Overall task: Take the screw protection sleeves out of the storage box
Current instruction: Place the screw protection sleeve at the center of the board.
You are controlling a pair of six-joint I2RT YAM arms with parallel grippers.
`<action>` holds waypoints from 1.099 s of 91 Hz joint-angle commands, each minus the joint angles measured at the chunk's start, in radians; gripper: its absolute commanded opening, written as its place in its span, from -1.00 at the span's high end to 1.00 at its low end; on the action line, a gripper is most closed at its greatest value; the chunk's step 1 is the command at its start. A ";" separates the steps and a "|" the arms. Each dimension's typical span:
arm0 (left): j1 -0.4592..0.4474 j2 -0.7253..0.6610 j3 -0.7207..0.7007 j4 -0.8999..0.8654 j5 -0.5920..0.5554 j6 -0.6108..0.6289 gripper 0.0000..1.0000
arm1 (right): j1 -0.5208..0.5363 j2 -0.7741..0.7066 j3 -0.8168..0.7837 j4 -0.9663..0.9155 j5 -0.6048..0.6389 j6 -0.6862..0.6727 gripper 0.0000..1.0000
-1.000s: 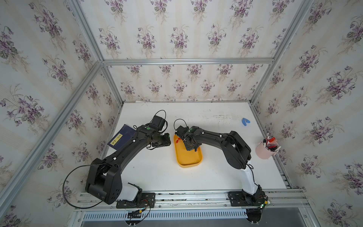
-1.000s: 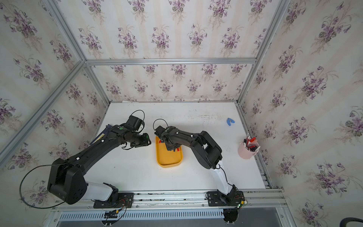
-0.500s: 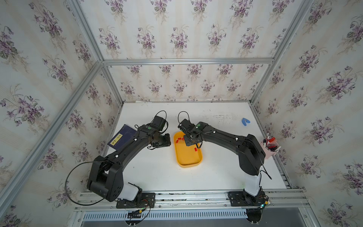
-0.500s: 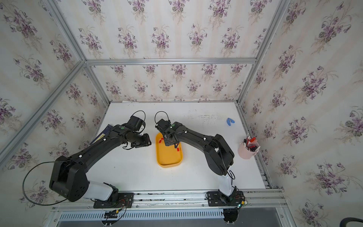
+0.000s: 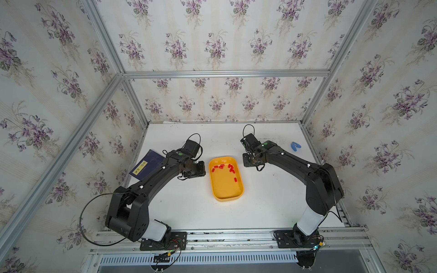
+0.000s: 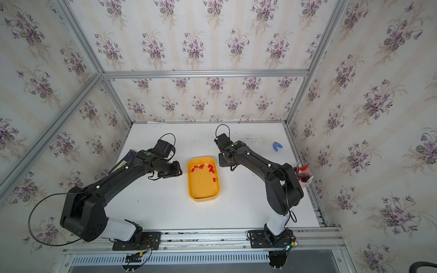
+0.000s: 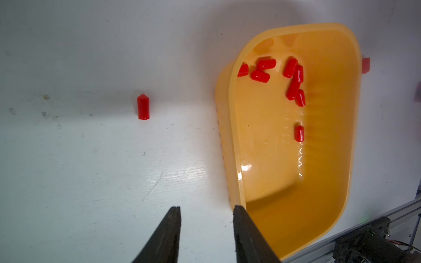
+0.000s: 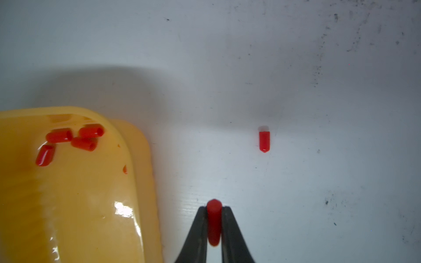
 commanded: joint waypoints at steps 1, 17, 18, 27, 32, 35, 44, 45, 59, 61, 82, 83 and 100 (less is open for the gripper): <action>0.002 -0.001 -0.003 -0.006 -0.014 0.012 0.13 | -0.030 0.032 -0.017 0.075 -0.025 -0.046 0.68; 0.002 0.001 -0.007 -0.011 -0.023 0.013 0.13 | -0.084 0.117 -0.018 0.134 -0.033 -0.069 0.67; 0.002 0.001 -0.007 -0.011 -0.022 0.014 0.13 | -0.087 0.121 -0.018 0.138 -0.036 -0.069 0.67; 0.002 0.005 -0.005 -0.013 -0.023 0.013 0.13 | -0.105 0.159 -0.006 0.155 -0.048 -0.074 0.67; 0.002 0.007 -0.004 -0.014 -0.023 0.015 0.13 | -0.109 0.180 0.007 0.151 -0.045 -0.081 0.67; 0.001 0.008 -0.004 -0.014 -0.024 0.015 0.13 | -0.110 0.189 0.011 0.151 -0.039 -0.084 0.67; 0.002 0.009 -0.006 -0.014 -0.028 0.016 0.14 | -0.111 0.210 0.015 0.157 -0.053 -0.091 0.67; 0.002 0.009 -0.006 -0.014 -0.028 0.016 0.14 | -0.111 0.211 0.014 0.159 -0.055 -0.090 0.67; 0.002 0.012 -0.010 -0.013 -0.028 0.013 0.14 | -0.111 0.214 -0.005 0.172 -0.058 -0.083 0.66; 0.002 0.012 -0.011 -0.012 -0.028 0.013 0.14 | -0.111 0.213 -0.007 0.172 -0.055 -0.083 0.66; 0.002 0.015 -0.011 -0.010 -0.027 0.014 0.14 | -0.111 0.219 -0.015 0.175 -0.060 -0.083 0.64; 0.002 0.015 -0.010 -0.010 -0.027 0.013 0.14 | -0.111 0.220 -0.015 0.175 -0.061 -0.083 0.64; 0.002 0.013 -0.010 -0.010 -0.027 0.014 0.14 | -0.111 0.217 -0.014 0.173 -0.058 -0.080 0.62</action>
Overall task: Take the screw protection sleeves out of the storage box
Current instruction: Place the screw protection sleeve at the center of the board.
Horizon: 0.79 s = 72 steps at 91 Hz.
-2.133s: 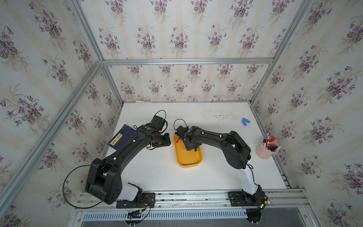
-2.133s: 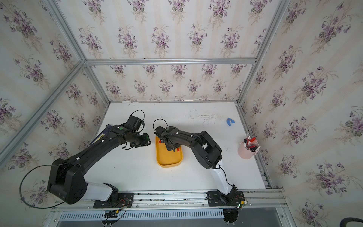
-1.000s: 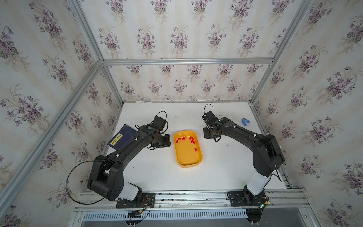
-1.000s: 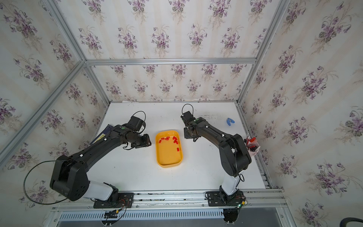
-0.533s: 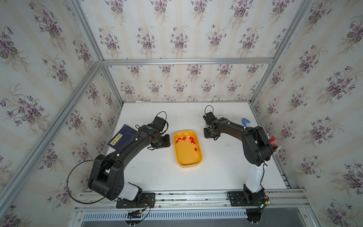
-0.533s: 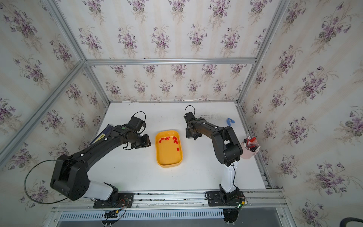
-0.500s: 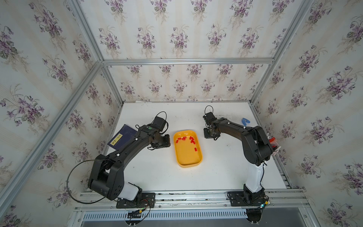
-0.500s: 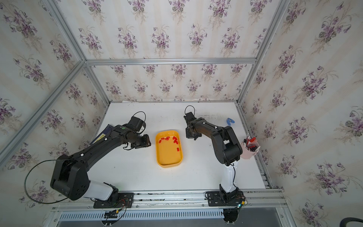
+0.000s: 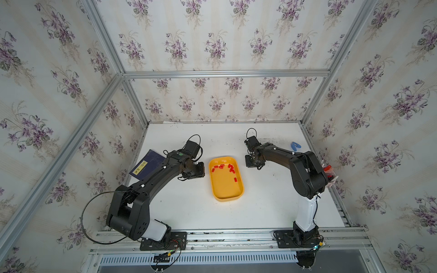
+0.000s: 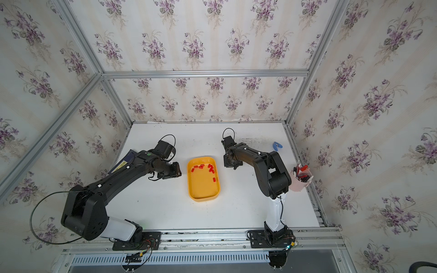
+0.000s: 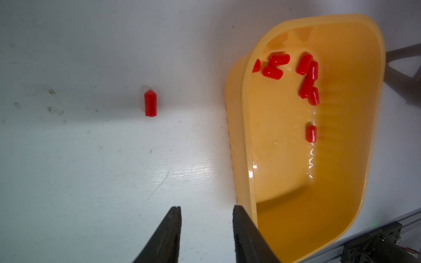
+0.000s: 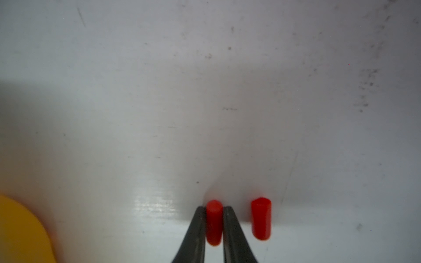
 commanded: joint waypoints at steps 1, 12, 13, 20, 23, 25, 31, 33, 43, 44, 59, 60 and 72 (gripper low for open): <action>0.001 0.001 0.001 -0.007 -0.008 0.013 0.14 | -0.001 0.002 0.002 -0.003 0.000 0.003 0.62; 0.001 0.001 -0.001 -0.008 -0.008 0.014 0.14 | -0.002 0.000 0.003 -0.005 0.000 0.002 0.62; 0.001 0.001 -0.001 -0.008 -0.008 0.014 0.14 | -0.002 0.000 0.003 -0.004 -0.001 0.002 0.62; 0.001 -0.001 -0.001 -0.008 -0.010 0.015 0.14 | -0.002 -0.002 0.004 -0.004 -0.002 0.003 0.62; 0.001 -0.001 -0.001 -0.008 -0.011 0.014 0.14 | -0.002 -0.002 0.006 -0.005 -0.002 0.002 0.62; 0.001 -0.001 -0.001 -0.007 -0.011 0.015 0.14 | -0.002 -0.002 0.006 -0.005 -0.003 0.002 0.62; 0.001 0.001 -0.001 -0.007 -0.011 0.015 0.14 | -0.002 -0.002 0.006 -0.006 -0.004 0.000 0.64; 0.001 0.001 -0.001 -0.007 -0.010 0.015 0.15 | -0.002 -0.004 0.006 -0.005 -0.004 -0.001 0.64; 0.001 0.002 -0.001 -0.004 -0.010 0.014 0.15 | -0.002 -0.005 0.006 -0.014 0.000 -0.001 0.64; 0.001 0.002 -0.001 -0.005 -0.009 0.014 0.15 | -0.002 -0.005 0.006 -0.015 -0.001 -0.001 0.64; 0.001 0.005 0.000 -0.002 -0.005 0.014 0.15 | -0.002 -0.011 0.003 -0.015 -0.003 0.005 0.63; 0.001 0.005 0.000 -0.001 -0.005 0.014 0.15 | -0.002 -0.011 0.003 -0.015 -0.003 0.004 0.63; 0.001 0.004 -0.001 -0.001 -0.005 0.016 0.15 | -0.002 -0.007 0.003 -0.016 -0.004 0.005 0.63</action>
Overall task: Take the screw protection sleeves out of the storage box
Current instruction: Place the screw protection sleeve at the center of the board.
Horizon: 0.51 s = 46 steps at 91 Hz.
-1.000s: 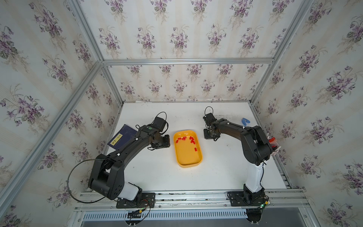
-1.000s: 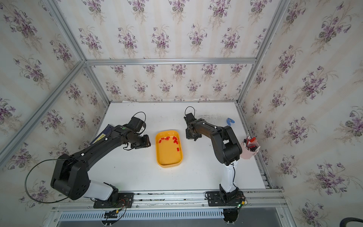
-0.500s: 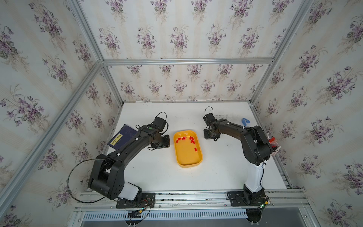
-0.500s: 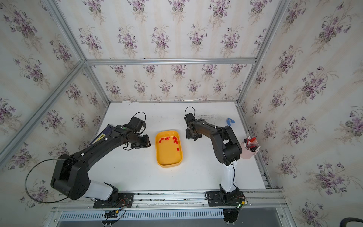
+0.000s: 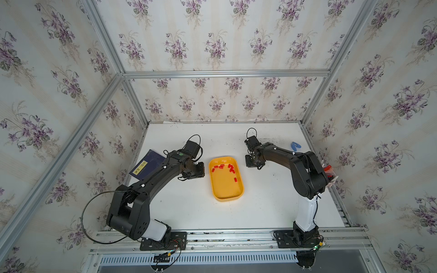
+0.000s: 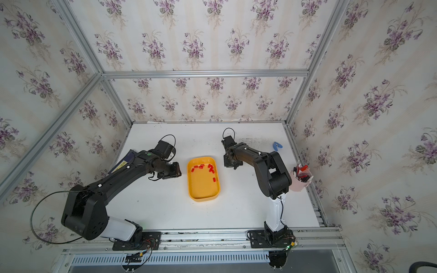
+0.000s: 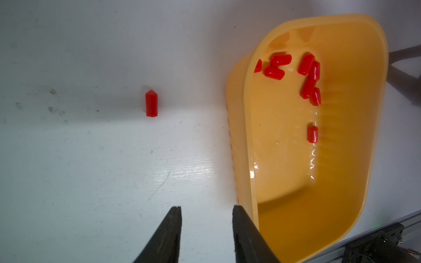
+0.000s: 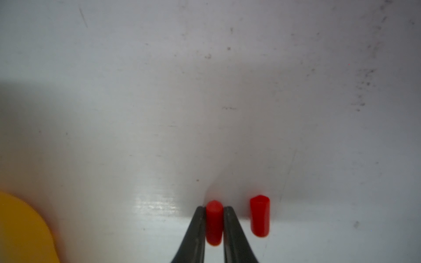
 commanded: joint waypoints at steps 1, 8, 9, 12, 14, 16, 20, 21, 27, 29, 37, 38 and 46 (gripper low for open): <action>0.001 0.001 -0.001 -0.002 -0.002 0.015 0.15 | -0.001 -0.002 0.001 -0.007 -0.003 0.006 0.63; 0.001 0.000 -0.002 -0.002 -0.003 0.016 0.15 | -0.001 -0.004 -0.001 -0.005 -0.002 0.008 0.62; 0.002 0.000 -0.002 -0.003 -0.002 0.014 0.15 | -0.001 -0.004 -0.001 -0.006 -0.003 0.008 0.62; 0.001 -0.002 -0.003 -0.004 -0.001 0.015 0.15 | -0.001 -0.004 -0.001 -0.005 -0.004 0.009 0.61; 0.001 -0.002 -0.002 -0.004 0.001 0.014 0.15 | -0.001 -0.004 -0.001 -0.005 -0.006 0.010 0.59; 0.001 -0.003 -0.002 -0.003 0.002 0.014 0.15 | -0.001 -0.004 -0.001 -0.006 -0.006 0.011 0.56; 0.002 -0.006 -0.002 -0.003 0.003 0.013 0.15 | -0.001 -0.002 -0.001 -0.008 -0.005 0.011 0.54; 0.002 -0.007 -0.002 -0.003 0.003 0.014 0.15 | -0.001 -0.003 -0.001 -0.008 -0.005 0.012 0.53; 0.001 -0.013 0.001 -0.007 0.004 0.012 0.15 | -0.001 -0.006 -0.001 -0.008 -0.008 0.014 0.50; 0.001 -0.016 0.003 -0.010 0.005 0.012 0.15 | -0.001 -0.008 -0.001 -0.007 -0.009 0.015 0.49; 0.001 -0.030 0.013 -0.022 0.011 0.012 0.14 | -0.003 -0.016 0.001 -0.008 -0.015 0.017 0.44; 0.001 -0.032 0.015 -0.024 0.011 0.013 0.14 | -0.003 -0.018 0.001 -0.007 -0.015 0.017 0.42; 0.001 -0.048 0.027 -0.039 0.014 0.013 0.13 | -0.003 -0.031 0.002 -0.008 -0.016 0.020 0.36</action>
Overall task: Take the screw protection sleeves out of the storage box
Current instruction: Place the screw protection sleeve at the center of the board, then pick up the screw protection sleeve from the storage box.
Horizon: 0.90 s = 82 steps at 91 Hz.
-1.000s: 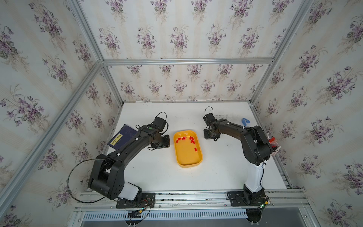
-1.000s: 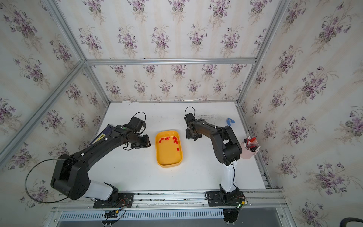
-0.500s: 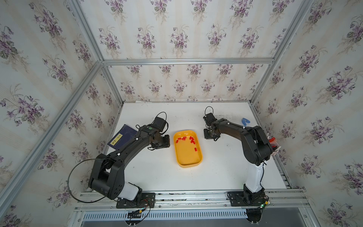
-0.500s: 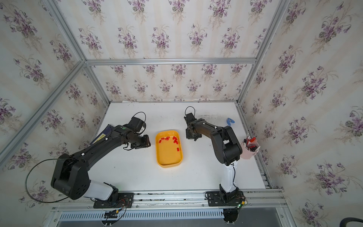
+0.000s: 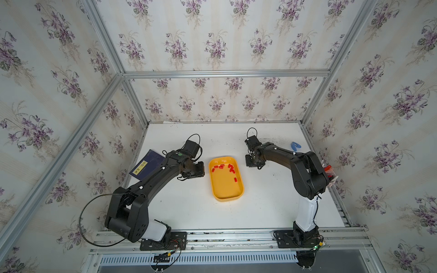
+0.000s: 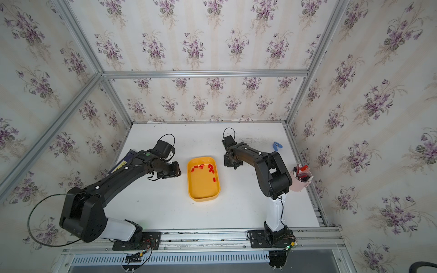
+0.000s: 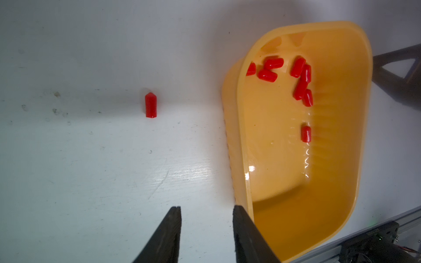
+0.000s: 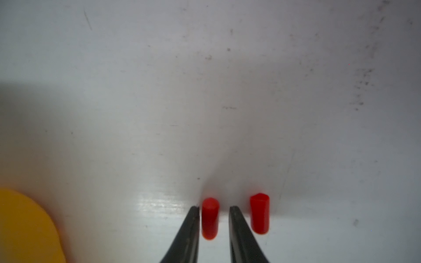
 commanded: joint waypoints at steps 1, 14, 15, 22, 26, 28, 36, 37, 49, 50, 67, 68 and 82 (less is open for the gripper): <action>0.001 -0.019 0.018 -0.033 0.011 0.015 0.13 | 0.000 -0.019 0.002 -0.005 -0.008 0.015 0.36; 0.001 -0.052 0.036 -0.057 0.012 0.014 0.13 | -0.001 -0.043 0.008 -0.013 -0.006 0.015 0.30; 0.001 -0.055 0.037 -0.059 0.012 0.013 0.13 | -0.001 -0.046 0.009 -0.014 -0.005 0.015 0.30; 0.001 -0.066 0.042 -0.067 0.019 0.012 0.13 | -0.002 -0.067 0.019 -0.026 -0.007 0.017 0.30; 0.001 -0.071 0.045 -0.068 0.025 0.009 0.12 | -0.002 -0.086 0.023 -0.027 -0.013 0.018 0.29; 0.000 -0.074 0.047 -0.068 0.028 0.009 0.12 | -0.002 -0.097 0.025 -0.028 -0.017 0.020 0.29; 0.001 -0.084 0.050 -0.074 0.040 0.008 0.12 | 0.000 -0.154 0.035 -0.031 -0.044 0.026 0.29; 0.001 -0.085 0.050 -0.074 0.042 0.009 0.12 | 0.000 -0.161 0.036 -0.033 -0.049 0.027 0.29; 0.001 -0.095 0.049 -0.080 0.056 0.015 0.12 | 0.035 -0.258 0.044 -0.040 -0.099 0.040 0.29; 0.001 -0.096 0.047 -0.080 0.057 0.015 0.12 | 0.040 -0.266 0.045 -0.042 -0.103 0.042 0.29; -0.001 -0.119 0.011 -0.043 0.098 0.003 0.12 | 0.200 -0.336 0.028 -0.072 -0.101 0.095 0.29; -0.002 -0.120 0.010 -0.042 0.099 0.002 0.12 | 0.208 -0.338 0.026 -0.074 -0.098 0.099 0.29; -0.039 -0.131 0.027 -0.057 0.087 -0.001 0.13 | 0.265 -0.384 -0.034 -0.062 -0.100 0.176 0.29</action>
